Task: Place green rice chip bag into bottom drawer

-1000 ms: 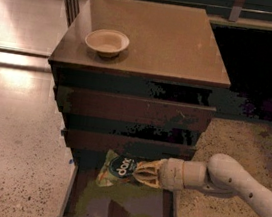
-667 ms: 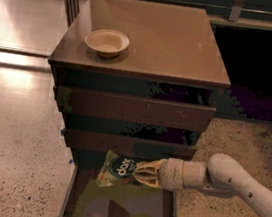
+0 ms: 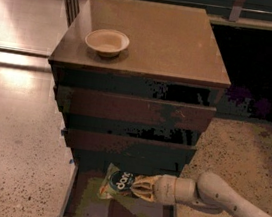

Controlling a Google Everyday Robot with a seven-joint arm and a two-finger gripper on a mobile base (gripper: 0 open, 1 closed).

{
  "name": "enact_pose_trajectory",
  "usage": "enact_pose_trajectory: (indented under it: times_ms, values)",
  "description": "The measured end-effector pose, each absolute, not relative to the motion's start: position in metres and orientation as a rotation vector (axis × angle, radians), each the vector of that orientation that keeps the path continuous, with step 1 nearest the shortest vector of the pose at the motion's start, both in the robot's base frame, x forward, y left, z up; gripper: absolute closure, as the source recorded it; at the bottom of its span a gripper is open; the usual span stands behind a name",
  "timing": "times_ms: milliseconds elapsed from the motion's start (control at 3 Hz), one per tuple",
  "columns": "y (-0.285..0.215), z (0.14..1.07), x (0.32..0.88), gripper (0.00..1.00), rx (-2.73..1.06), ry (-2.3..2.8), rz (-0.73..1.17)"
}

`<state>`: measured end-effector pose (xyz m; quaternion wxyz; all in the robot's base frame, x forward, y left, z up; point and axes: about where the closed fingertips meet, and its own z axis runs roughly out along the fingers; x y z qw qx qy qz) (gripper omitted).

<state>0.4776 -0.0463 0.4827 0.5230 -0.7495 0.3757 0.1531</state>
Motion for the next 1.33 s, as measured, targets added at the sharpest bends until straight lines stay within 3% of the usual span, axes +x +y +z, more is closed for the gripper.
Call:
enact_pose_trajectory:
  times_ms: [667,1333]
  values:
    - [-0.044,0.365,0.478,1.0,-1.788,0.945,0.387]
    - [-0.041,0.321,0.477,1.0,-1.764,0.971,0.376]
